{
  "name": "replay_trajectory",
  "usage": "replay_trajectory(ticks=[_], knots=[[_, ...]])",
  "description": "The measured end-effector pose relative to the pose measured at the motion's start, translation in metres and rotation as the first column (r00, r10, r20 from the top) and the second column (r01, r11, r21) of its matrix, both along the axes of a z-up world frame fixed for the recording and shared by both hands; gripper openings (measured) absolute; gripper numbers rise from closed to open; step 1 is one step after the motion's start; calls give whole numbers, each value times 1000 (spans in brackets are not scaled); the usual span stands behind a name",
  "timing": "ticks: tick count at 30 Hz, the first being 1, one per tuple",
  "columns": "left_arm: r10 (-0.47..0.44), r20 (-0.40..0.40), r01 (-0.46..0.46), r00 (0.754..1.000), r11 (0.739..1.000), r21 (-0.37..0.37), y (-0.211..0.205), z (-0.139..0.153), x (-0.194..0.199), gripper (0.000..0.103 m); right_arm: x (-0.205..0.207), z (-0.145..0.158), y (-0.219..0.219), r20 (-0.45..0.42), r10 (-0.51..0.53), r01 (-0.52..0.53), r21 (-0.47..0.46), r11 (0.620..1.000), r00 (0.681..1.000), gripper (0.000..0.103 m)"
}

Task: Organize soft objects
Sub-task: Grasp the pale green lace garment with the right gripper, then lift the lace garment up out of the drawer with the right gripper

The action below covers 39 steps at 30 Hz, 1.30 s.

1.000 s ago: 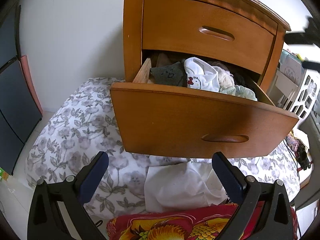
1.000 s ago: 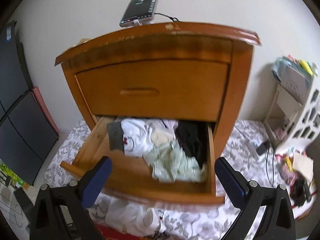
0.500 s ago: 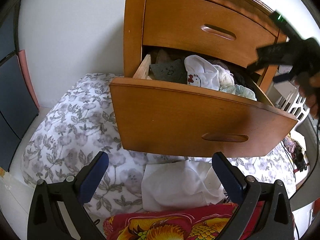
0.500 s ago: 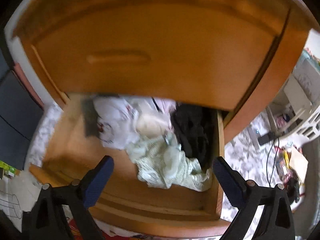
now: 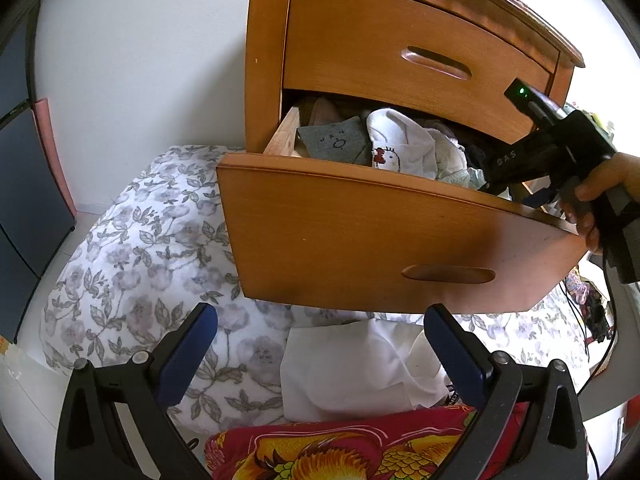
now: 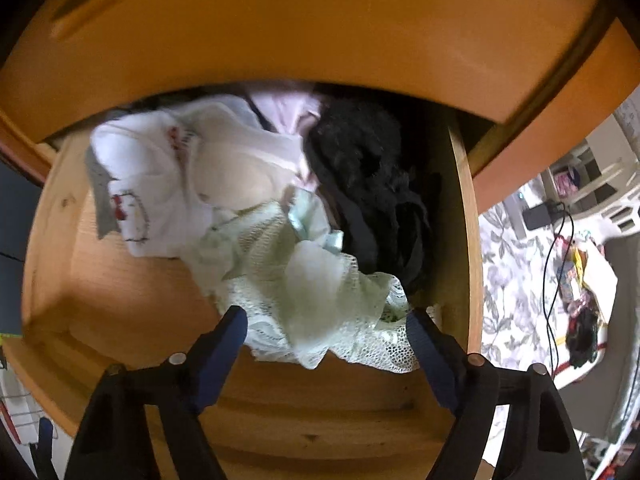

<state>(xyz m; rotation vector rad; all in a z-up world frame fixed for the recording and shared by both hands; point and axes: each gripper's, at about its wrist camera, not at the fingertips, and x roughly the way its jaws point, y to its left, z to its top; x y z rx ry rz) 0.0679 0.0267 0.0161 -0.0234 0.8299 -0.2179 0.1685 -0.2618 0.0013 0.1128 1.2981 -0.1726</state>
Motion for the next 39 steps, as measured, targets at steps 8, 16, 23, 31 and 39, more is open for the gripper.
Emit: replay_trajectory(ticks=[8,16,23,31,39], knots=[[-1,-11,1,1000,1000,-8,1,-2,2,103,1,-16,-8,-37,-14,14,16,1000,999,59],[-2,-13,2,1000,1000,-8,1,-3,2,103,-2,-17,-12,-9,-16,17,26,1000,1000,25],[-3,-20,3,1000,1000,-10,1,-3,2,103,-15,2,-20,37,-13,12,13,1000,999,11],[-3,-25,3,1000,1000,-10,1,-4,2,103,-38,37,-28,124,-14,11,28,1000,992,11],[-5,-29,4,1000,1000,-7,1,-4,3,103,-56,75,-19,266,-5,-10,55,998,964,11]])
